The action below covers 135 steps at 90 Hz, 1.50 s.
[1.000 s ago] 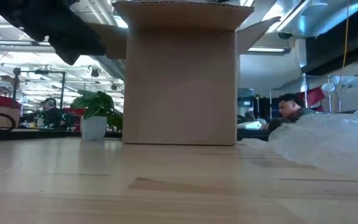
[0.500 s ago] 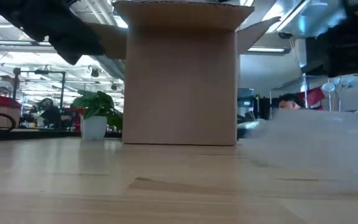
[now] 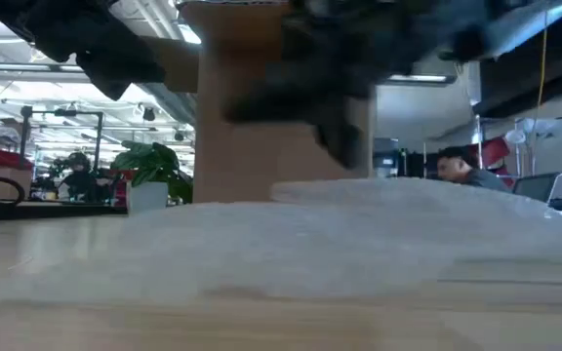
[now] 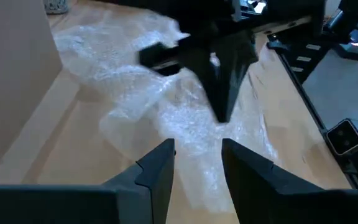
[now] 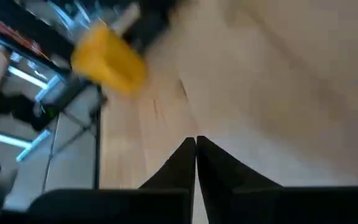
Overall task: Wrap mug
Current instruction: Prepare the bubble wrap
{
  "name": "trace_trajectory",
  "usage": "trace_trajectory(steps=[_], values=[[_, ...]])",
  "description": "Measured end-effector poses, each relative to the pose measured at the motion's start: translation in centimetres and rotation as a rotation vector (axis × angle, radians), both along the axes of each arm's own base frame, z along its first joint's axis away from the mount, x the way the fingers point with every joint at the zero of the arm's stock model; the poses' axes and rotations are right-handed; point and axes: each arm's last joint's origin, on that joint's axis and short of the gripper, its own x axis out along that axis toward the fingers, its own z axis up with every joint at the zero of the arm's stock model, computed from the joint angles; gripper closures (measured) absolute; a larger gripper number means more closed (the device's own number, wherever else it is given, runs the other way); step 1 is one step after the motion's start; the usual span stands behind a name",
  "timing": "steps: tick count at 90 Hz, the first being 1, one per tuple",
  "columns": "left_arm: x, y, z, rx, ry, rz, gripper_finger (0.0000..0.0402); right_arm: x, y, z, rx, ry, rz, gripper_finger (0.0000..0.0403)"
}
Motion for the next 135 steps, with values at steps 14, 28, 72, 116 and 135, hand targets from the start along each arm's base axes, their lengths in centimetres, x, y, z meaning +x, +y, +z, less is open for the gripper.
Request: trace_trajectory(steps=[14,28,72,116,135], values=[[-0.2,-0.3,-0.1,-0.018,0.008,-0.009,0.0284,1.5,-1.0,2.3,-0.049,0.059,0.12,0.0403],[-0.4,-0.7,-0.1,-0.028,0.015,-0.02,0.0284,0.2,-1.4,3.5,-0.214,0.371,0.092,0.0403],[-0.5,-0.9,-0.2,-0.045,0.023,-0.02,0.0284,-7.3,-0.3,7.2,-0.389,0.899,-0.026,0.0403],[-1.0,-1.3,-0.5,-0.071,0.062,-0.023,0.0284,-12.6,4.9,-0.1,-0.219,0.928,-0.118,0.0403],[-1.0,-1.3,-0.5,-0.081,0.062,-0.018,0.0284,-10.9,6.3,-1.6,0.041,0.606,-0.074,0.0403]])
